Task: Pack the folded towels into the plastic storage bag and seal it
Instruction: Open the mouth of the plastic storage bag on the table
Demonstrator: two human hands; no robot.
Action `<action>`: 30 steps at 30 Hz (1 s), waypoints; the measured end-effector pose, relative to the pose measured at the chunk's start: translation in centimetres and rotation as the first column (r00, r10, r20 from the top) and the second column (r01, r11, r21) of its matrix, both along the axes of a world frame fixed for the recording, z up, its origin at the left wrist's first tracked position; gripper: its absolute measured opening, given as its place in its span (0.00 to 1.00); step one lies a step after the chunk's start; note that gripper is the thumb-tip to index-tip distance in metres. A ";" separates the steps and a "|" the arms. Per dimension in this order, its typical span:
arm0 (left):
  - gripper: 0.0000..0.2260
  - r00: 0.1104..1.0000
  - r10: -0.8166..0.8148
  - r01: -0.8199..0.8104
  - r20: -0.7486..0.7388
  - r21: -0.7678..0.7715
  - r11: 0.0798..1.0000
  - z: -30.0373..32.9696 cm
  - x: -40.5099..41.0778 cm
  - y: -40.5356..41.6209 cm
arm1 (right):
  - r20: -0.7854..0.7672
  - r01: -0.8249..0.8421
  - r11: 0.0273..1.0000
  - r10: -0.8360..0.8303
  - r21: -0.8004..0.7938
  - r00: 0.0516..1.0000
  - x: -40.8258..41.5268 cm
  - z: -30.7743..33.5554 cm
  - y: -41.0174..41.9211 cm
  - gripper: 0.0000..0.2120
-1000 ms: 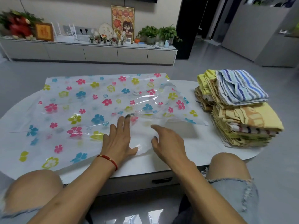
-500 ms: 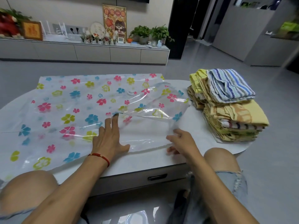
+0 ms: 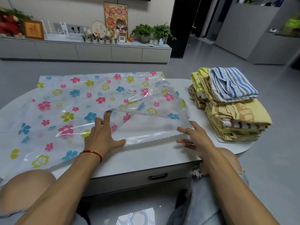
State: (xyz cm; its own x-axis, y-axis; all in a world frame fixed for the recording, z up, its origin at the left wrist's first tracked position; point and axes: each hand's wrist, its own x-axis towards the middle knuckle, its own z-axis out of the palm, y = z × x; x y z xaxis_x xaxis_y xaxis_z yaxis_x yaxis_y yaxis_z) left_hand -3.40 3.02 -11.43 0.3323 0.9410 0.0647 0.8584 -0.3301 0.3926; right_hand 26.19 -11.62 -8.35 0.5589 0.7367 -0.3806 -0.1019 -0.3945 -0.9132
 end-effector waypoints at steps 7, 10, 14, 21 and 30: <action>0.39 0.984 -0.108 0.119 0.144 -0.071 0.990 1.0 -0.9 -0.2 | 0.172 0.006 1.000 -0.007 0.008 0.985 -1.8 -0.2 0.2 0.26; 0.28 0.968 -0.149 0.164 0.200 -0.059 0.985 1.6 -1.4 -0.4 | 0.767 -0.278 0.960 0.207 -0.039 0.607 -7.4 -1.6 0.4 0.20; 0.11 0.938 -0.223 0.206 0.267 0.090 0.974 2.4 -1.5 -0.9 | 0.887 -0.547 0.795 0.421 -0.262 0.187 -16.5 -3.3 3.7 0.21; 0.11 0.870 0.015 -0.125 0.493 0.190 0.974 3.4 -2.5 1.4 | 0.842 -0.514 0.822 0.444 -0.245 0.308 -17.6 -6.6 4.3 0.13; 0.26 0.965 -0.258 0.253 -0.039 -0.093 0.963 1.5 -6.3 -1.4 | 0.796 -0.471 0.770 0.569 -0.430 0.204 -19.1 -5.0 5.6 0.22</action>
